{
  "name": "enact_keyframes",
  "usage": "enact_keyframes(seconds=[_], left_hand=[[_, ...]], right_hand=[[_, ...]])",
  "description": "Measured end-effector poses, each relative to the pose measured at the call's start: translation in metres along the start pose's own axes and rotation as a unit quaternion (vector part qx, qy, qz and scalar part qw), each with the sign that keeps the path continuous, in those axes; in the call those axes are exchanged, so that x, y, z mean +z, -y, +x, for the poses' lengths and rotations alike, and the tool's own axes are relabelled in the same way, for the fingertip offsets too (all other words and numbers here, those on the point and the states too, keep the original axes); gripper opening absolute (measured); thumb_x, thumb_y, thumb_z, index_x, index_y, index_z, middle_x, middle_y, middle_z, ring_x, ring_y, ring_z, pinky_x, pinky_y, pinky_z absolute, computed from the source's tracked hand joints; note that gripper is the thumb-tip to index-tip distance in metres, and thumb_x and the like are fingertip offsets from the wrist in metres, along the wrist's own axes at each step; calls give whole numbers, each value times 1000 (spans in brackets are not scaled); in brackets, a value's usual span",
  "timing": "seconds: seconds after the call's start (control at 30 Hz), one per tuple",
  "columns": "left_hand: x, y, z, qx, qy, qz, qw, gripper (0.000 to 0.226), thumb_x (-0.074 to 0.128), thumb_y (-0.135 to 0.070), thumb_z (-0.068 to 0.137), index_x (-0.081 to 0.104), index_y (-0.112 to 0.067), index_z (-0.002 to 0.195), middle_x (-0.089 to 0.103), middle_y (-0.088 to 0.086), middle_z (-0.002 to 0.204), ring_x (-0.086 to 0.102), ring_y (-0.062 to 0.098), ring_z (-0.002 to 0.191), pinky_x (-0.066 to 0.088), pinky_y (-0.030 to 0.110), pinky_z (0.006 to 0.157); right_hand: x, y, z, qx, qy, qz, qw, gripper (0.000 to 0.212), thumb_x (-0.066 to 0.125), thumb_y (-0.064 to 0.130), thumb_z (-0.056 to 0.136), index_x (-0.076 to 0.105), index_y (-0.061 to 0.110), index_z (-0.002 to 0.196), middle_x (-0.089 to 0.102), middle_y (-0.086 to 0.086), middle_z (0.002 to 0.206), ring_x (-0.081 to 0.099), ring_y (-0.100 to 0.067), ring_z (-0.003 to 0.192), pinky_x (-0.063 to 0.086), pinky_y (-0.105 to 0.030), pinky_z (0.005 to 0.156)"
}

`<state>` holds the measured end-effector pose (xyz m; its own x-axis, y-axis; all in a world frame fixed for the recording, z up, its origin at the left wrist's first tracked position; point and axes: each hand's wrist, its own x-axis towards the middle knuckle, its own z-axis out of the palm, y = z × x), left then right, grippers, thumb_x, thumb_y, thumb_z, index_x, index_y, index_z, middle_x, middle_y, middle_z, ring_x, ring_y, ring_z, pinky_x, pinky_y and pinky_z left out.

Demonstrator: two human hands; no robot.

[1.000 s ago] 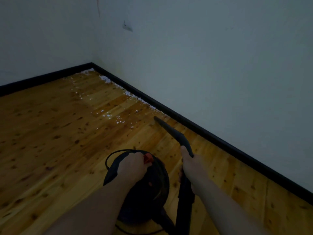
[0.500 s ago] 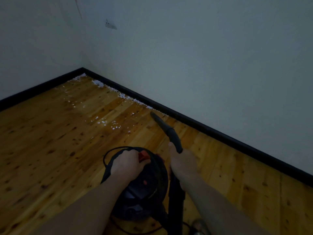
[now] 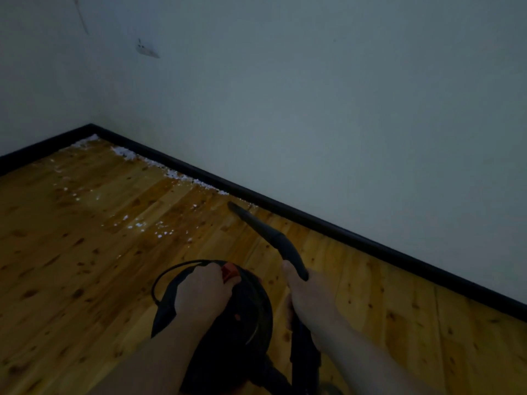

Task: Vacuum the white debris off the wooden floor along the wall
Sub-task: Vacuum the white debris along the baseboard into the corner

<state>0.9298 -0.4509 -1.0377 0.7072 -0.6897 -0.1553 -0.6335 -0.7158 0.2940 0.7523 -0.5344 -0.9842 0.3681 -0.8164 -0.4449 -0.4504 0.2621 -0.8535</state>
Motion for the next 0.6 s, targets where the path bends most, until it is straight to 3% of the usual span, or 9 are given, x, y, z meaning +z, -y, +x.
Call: enact_keyframes(seconds=[0.1,0.23,0.37,0.47,0.6], left_hand=[[0,-3,0,-8,-7,-22,1000,41,58,-63,96,65,-23,103,58,-9,83,55,12,69,41,29,56],[4,-5,2,-14,-8,-52,999,41,57,-63,96,66,-24,102,63,-7,86,61,13,71,48,31,57],[8,-5,2,-17,-14,-46,999,41,56,-63,97,66,-24,102,62,-9,85,56,11,66,43,29,53],[8,-7,7,-17,-19,-56,998,42,56,-63,97,66,-23,101,63,-7,85,60,13,69,48,31,57],[8,-7,13,-1,-26,-43,999,45,54,-65,97,66,-22,102,64,-5,91,63,16,76,50,33,60]], right_hand=[[0,4,-4,-1,4,-8,1000,48,54,49,105,57,7,83,49,-4,49,47,-17,34,44,-27,40],[3,6,-5,0,9,-12,1000,51,55,49,105,65,0,109,51,-6,53,47,-18,35,42,-26,39],[5,5,-3,6,8,-17,1000,45,55,49,105,63,4,109,53,-6,55,49,-19,36,43,-25,39],[2,5,2,0,8,-19,1000,41,54,48,106,63,9,111,54,-7,57,49,-19,38,45,-28,43],[-3,1,10,-16,-6,-33,999,53,55,54,103,67,2,111,53,-11,63,51,-25,52,45,-36,54]])
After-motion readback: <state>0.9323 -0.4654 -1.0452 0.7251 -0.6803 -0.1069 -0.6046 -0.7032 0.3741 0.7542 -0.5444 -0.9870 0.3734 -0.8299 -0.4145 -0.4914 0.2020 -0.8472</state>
